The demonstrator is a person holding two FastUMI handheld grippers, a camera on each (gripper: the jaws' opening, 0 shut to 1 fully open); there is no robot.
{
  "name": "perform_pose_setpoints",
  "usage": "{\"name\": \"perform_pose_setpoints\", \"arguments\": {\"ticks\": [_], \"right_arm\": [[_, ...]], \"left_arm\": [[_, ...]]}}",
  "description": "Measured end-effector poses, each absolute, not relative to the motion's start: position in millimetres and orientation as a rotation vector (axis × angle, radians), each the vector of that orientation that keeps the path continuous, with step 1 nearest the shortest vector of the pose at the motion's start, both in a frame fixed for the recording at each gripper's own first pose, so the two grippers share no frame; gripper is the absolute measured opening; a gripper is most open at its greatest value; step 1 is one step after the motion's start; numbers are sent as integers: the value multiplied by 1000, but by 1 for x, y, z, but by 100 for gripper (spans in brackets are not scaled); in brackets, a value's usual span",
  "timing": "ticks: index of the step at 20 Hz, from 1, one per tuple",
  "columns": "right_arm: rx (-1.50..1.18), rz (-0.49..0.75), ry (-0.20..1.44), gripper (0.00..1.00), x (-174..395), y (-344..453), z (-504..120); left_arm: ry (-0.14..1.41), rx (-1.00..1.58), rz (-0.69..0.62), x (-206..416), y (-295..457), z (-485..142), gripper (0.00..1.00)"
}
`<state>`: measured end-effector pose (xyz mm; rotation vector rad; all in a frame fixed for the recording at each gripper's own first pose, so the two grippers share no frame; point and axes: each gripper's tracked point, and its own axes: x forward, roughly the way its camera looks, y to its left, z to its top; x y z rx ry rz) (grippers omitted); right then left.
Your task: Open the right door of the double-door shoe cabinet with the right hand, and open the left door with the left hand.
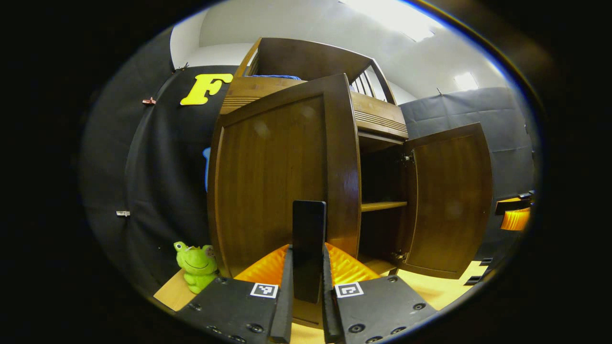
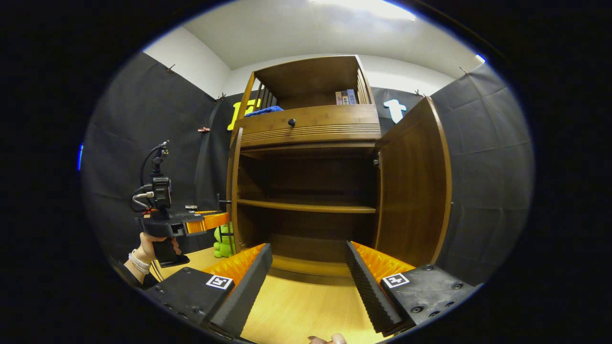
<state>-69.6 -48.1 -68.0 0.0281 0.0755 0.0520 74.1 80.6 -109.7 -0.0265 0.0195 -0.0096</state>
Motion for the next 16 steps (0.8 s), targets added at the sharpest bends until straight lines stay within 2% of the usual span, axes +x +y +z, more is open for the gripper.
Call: {"name": "perform_pose_setpoints", "arguments": {"ticks": [8,16], "right_arm": [[46,131,72,98,-60,-15,-69],[54,184,77,96,-56,8,-72]], "left_arm": [[22,-2,68,34,118,-106,28],[18,17,156,8,151,-105,20]]}}
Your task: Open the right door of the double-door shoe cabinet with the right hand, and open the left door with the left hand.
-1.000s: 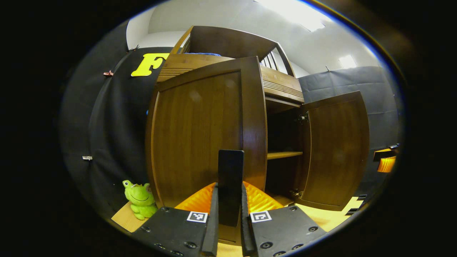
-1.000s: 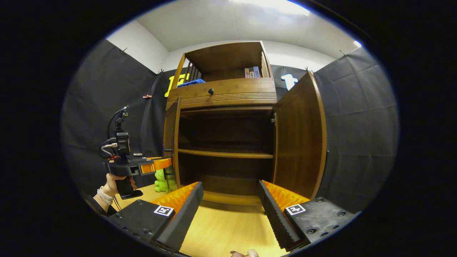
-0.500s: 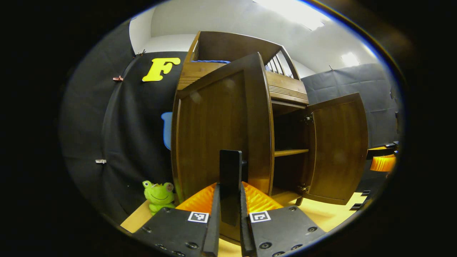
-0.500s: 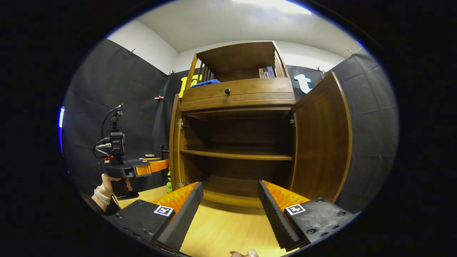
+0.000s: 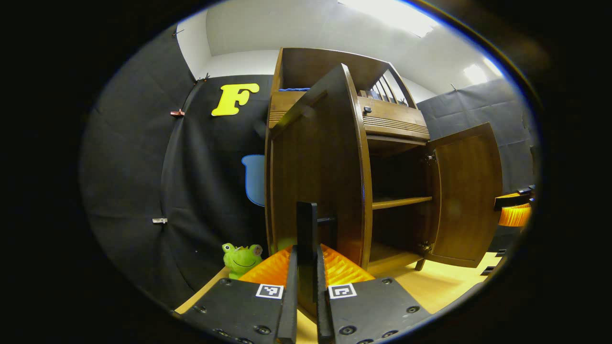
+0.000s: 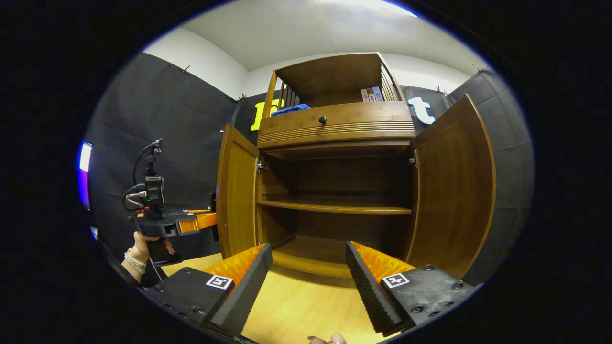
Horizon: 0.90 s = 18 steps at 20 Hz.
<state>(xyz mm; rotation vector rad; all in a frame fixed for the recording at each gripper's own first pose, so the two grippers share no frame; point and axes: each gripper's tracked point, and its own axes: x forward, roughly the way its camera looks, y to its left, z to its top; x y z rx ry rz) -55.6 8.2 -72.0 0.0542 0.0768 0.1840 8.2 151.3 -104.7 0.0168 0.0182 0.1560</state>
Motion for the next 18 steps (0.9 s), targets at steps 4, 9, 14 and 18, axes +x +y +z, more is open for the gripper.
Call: {"name": "perform_pose_setpoints", "arguments": {"ticks": [4,9,14,18], "right_arm": [[71,195,75,98,-52,15,-74],[80,204,83,96,-47,19,-79],[86,194,96,96,-44,14,-86],[100,196,95,96,-41,14,-87]], "left_arm": [[22,50,203,1,166,-104,16],[31,56,232,-4,177,-104,12],[38,79,324,-14,202,-104,8],[16,69,371,-31,213,-96,5]]}}
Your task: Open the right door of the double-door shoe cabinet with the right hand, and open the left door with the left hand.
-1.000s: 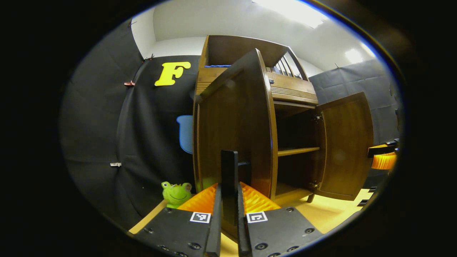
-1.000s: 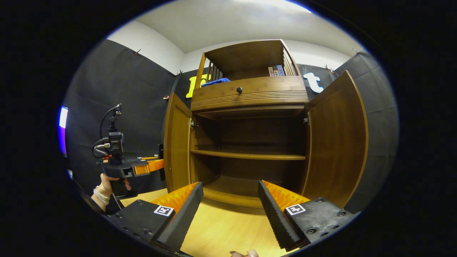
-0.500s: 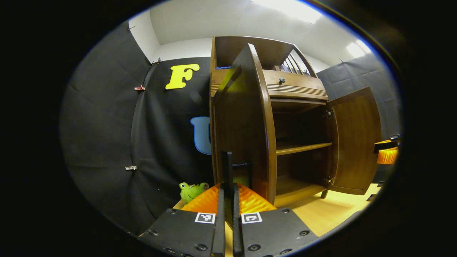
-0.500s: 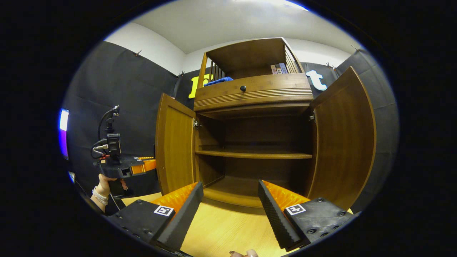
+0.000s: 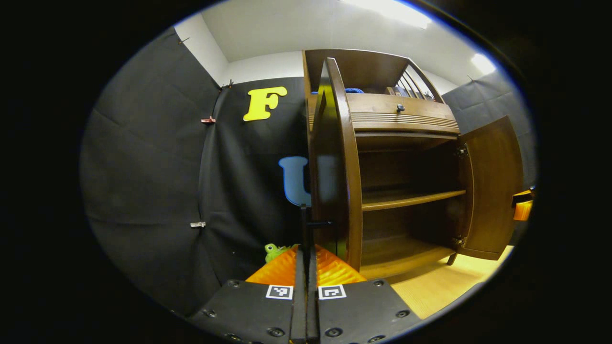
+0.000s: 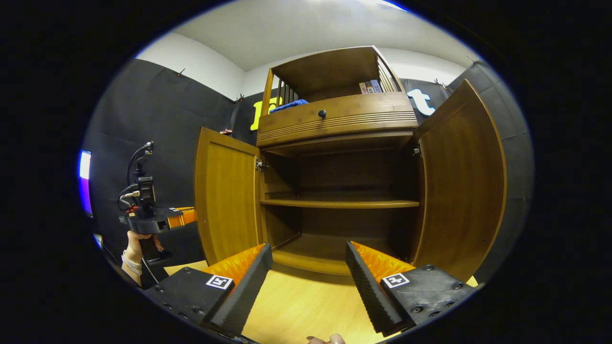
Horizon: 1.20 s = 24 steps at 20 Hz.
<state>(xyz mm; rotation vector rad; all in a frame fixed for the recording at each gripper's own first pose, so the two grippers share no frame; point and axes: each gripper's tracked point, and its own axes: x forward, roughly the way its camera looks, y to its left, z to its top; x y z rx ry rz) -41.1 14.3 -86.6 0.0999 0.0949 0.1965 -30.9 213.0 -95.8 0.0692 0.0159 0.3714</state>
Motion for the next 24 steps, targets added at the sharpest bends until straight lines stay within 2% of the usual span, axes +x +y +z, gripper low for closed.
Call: {"name": "perform_pose_setpoints", "arguments": {"ticks": [6,7,8,10,13,15,18,19,20,21,24], "right_arm": [[98,186,86,98,-40,14,-84],[93,178,85,95,-39,14,-84],[87,170,85,98,-39,13,-85],[72,155,85,95,-38,13,-84],[57,134,94,97,-39,13,-81],[43,109,91,97,-42,8,-77],[27,75,80,97,-47,-1,-72],[26,70,80,97,-48,-2,-71],[26,64,80,95,-49,-3,-68],[24,56,79,97,-50,-6,-67],[17,37,70,95,-52,-13,-63]], "left_arm": [[-30,79,325,-68,175,-66,5],[-32,74,299,-71,160,-61,5],[-27,61,255,-71,141,-59,6],[-22,30,153,-67,100,-55,5],[28,38,20,-56,55,-60,5],[56,25,-39,-55,39,-62,43],[26,13,-31,-44,36,-52,100],[15,4,-21,-43,37,-51,96],[10,-8,-18,-41,37,-49,96],[6,-20,-19,-40,36,-50,92],[-6,-22,-17,-38,37,-47,100]]}}
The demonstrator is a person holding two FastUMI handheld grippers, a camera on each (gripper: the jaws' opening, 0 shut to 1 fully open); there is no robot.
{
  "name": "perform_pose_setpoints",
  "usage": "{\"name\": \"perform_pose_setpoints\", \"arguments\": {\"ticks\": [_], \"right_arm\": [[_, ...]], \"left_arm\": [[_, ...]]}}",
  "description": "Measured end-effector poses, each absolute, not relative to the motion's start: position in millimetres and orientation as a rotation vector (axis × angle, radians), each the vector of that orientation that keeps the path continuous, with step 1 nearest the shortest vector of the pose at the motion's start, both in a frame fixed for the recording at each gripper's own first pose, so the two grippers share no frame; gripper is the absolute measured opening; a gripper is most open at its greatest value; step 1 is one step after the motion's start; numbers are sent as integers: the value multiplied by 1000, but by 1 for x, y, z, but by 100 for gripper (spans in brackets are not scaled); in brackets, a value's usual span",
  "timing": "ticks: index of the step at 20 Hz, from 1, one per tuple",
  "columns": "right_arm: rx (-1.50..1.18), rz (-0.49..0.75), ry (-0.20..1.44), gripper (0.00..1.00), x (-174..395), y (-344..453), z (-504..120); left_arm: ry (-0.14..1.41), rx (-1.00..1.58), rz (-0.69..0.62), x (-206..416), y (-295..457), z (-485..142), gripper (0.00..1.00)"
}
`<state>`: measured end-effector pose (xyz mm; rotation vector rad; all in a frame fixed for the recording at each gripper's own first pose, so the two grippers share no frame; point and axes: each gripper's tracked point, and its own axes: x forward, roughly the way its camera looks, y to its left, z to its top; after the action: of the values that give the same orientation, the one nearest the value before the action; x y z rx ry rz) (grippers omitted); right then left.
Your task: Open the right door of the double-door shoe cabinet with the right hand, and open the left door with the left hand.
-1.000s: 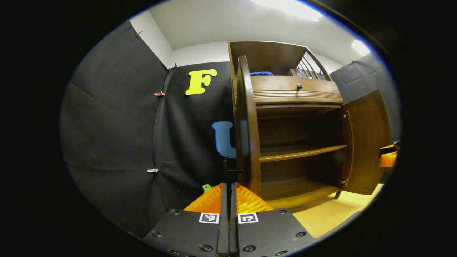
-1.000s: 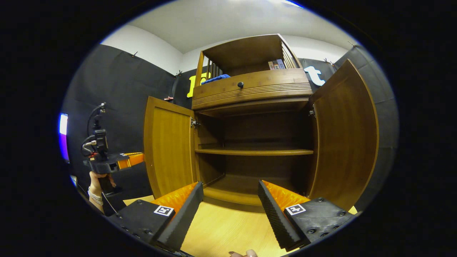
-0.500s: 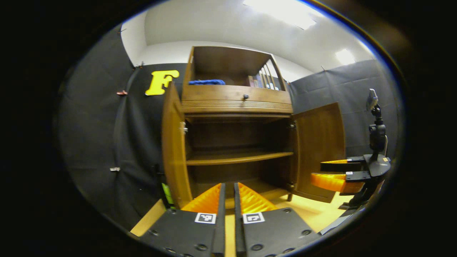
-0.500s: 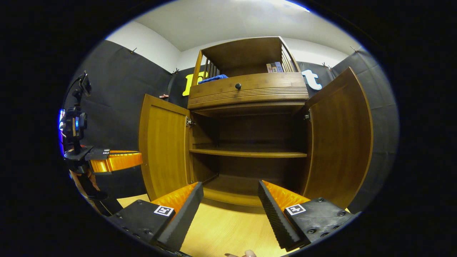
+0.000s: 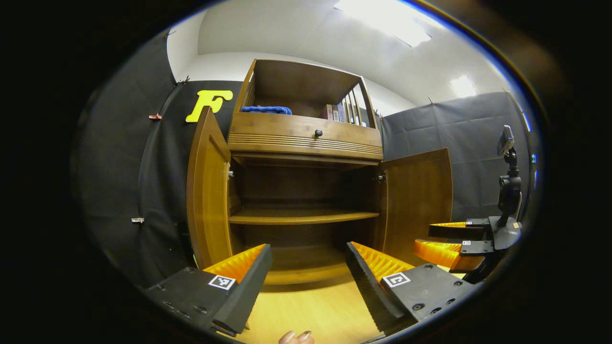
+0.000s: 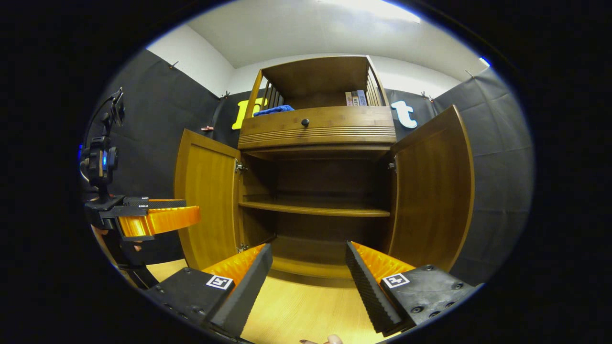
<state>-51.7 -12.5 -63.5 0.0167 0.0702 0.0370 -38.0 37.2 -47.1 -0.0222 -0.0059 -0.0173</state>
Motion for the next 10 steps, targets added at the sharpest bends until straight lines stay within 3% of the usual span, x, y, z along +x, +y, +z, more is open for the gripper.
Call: {"name": "perform_pose_setpoints", "arguments": {"ticks": [2,7,8,9,10], "right_arm": [[21,39,68,99,-52,-13,-61],[14,34,59,95,-55,-17,-54],[16,33,55,95,-56,-17,-52],[16,32,50,95,-58,-18,-50],[15,29,45,97,-60,-20,-48]], "left_arm": [[-10,-10,-12,-36,36,-48,96],[-19,-13,-30,-34,27,-47,100],[-22,-11,-31,-34,26,-45,92],[-24,-11,-32,-34,25,-45,100],[-26,-13,-35,-33,23,-44,96]]}}
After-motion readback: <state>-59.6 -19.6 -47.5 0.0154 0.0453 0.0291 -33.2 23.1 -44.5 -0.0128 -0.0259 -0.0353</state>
